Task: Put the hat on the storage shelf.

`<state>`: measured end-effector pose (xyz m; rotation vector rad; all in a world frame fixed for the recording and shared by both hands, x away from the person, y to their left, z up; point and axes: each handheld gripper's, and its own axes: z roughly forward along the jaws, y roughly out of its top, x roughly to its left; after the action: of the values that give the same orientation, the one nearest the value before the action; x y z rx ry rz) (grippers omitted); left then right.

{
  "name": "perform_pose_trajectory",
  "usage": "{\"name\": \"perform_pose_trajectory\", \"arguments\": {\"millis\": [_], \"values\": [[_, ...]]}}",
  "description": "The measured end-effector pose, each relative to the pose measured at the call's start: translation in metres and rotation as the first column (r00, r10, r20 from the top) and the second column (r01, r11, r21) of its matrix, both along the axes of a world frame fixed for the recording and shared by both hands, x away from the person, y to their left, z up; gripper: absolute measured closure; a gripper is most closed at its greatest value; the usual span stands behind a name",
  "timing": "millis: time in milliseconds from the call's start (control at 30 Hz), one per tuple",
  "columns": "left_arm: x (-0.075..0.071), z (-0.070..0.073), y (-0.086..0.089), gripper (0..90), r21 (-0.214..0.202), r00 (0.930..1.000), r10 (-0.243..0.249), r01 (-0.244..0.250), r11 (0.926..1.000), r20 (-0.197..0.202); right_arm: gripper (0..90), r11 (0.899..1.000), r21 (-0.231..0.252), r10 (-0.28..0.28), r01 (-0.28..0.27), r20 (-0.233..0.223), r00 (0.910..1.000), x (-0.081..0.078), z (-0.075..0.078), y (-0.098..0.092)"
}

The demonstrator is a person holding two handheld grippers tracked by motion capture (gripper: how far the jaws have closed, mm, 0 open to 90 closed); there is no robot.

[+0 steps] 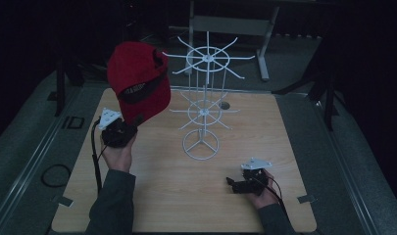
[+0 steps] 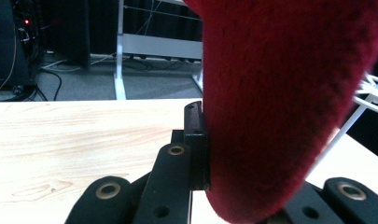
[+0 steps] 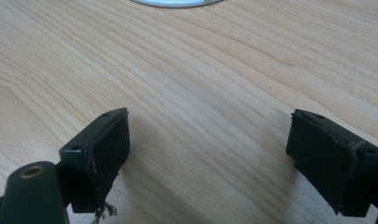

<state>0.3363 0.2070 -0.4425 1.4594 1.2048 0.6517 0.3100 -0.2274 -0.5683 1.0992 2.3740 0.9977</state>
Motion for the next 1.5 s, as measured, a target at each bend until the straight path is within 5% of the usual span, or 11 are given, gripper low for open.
{"name": "perform_pose_trajectory", "arguments": {"millis": [1500], "values": [[-0.013, 0.025, 0.002, 85.8, -0.026, 0.9988, 0.000, 0.002, 0.9996, 0.049, 13.2, 1.000, 0.003, -0.002, 0.002, 0.000, 1.0000, 0.000, 0.000, 0.000]]}}
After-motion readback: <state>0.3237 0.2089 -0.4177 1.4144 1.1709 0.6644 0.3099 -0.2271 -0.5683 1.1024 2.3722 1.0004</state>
